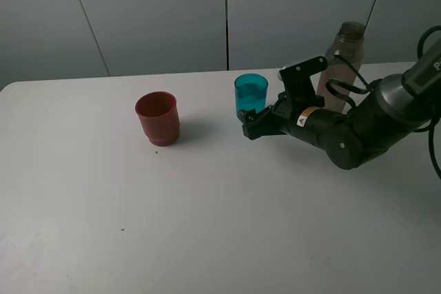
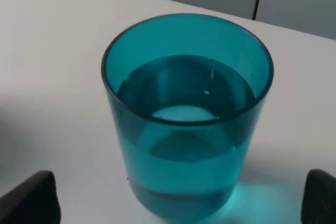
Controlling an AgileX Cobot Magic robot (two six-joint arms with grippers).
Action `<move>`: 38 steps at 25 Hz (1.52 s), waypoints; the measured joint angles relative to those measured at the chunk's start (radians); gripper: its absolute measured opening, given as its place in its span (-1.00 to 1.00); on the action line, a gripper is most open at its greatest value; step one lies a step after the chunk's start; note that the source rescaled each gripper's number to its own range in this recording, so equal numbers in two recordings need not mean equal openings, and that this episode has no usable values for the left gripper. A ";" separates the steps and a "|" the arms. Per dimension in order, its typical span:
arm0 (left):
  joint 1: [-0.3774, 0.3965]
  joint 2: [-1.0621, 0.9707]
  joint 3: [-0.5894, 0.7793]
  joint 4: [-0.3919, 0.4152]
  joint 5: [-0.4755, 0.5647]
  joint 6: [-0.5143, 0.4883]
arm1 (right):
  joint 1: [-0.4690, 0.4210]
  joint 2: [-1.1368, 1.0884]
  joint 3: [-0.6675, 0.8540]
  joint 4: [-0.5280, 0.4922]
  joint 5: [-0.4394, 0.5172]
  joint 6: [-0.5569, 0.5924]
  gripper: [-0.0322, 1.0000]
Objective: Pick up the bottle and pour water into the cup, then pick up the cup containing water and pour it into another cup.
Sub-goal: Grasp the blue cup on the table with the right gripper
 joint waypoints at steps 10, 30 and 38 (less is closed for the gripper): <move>0.000 0.000 0.000 0.000 0.000 0.000 | -0.002 0.066 -0.015 -0.007 -0.121 0.025 0.98; 0.000 0.000 0.000 0.000 0.000 0.000 | -0.002 0.203 -0.190 0.034 -0.149 0.034 0.98; 0.000 0.000 0.000 0.000 0.000 0.000 | -0.002 0.245 -0.267 0.040 -0.064 0.034 0.98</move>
